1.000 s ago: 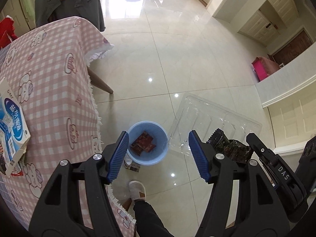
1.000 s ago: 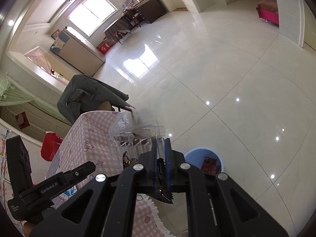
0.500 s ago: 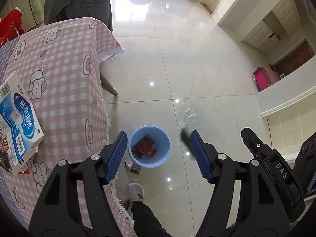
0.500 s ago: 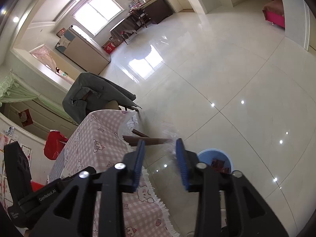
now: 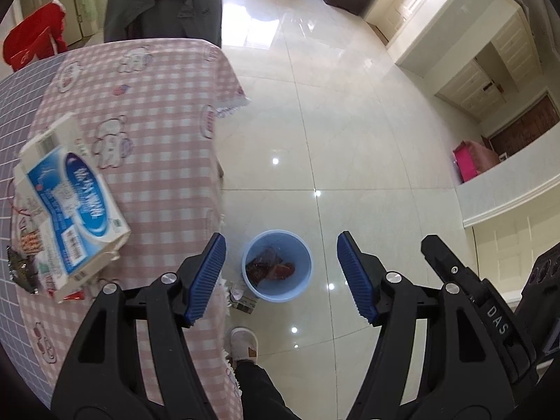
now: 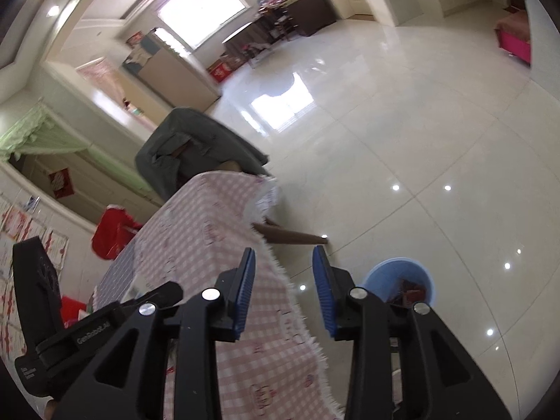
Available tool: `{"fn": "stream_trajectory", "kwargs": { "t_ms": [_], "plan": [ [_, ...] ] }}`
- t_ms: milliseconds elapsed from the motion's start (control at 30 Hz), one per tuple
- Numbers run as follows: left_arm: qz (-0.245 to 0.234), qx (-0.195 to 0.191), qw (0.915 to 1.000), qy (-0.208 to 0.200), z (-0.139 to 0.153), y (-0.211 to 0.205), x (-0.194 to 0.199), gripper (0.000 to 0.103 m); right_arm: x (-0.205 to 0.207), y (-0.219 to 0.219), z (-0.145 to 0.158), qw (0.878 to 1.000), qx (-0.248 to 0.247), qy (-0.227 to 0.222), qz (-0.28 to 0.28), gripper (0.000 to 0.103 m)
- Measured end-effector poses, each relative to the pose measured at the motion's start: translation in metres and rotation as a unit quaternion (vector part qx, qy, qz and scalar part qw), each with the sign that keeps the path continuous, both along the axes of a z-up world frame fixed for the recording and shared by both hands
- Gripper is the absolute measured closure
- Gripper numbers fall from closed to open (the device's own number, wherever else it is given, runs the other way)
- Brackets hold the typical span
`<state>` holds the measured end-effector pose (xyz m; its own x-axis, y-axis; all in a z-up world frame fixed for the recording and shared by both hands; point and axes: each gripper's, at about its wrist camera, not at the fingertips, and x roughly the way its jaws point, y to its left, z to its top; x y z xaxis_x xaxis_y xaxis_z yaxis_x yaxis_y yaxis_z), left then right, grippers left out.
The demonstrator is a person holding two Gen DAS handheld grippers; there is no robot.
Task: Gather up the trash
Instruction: 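Grasp the dark snack packet with the left tool while the right grasps the medicine box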
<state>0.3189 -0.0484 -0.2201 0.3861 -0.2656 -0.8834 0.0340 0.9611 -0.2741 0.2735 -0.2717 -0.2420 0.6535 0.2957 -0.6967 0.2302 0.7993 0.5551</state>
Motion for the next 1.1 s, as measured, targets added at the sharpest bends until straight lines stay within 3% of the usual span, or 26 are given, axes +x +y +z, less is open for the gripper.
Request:
{"fn": "stream_trajectory", "kwargs": {
  "t_ms": [233, 433, 733, 867, 1100],
  "plan": [
    [0.043, -0.001, 0.999, -0.014, 0.015, 0.061, -0.022, 0.036, 0.002, 0.073, 0.017, 0.998, 0.015, -0.015, 0.065, 0.066],
    [0.093, 0.002, 0.9955, -0.015, 0.018, 0.133, -0.047, 0.034, 0.006, 0.14, 0.013, 0.991, 0.056, 0.001, 0.119, 0.061],
    [0.19, 0.019, 0.9816, 0.013, -0.004, 0.245, -0.08, 0.033, 0.011, 0.231, -0.033, 0.979, 0.099, 0.068, 0.166, 0.052],
    [0.207, 0.029, 0.9775, 0.024, -0.017, 0.278, -0.088, 0.033, 0.012, 0.246, -0.063, 0.976, 0.117, 0.104, 0.155, 0.049],
    [0.207, 0.042, 0.9764, 0.046, -0.044, 0.309, -0.093, 0.033, 0.027, 0.257, -0.097, 0.973, 0.141, 0.108, 0.15, 0.046]
  ]
}}
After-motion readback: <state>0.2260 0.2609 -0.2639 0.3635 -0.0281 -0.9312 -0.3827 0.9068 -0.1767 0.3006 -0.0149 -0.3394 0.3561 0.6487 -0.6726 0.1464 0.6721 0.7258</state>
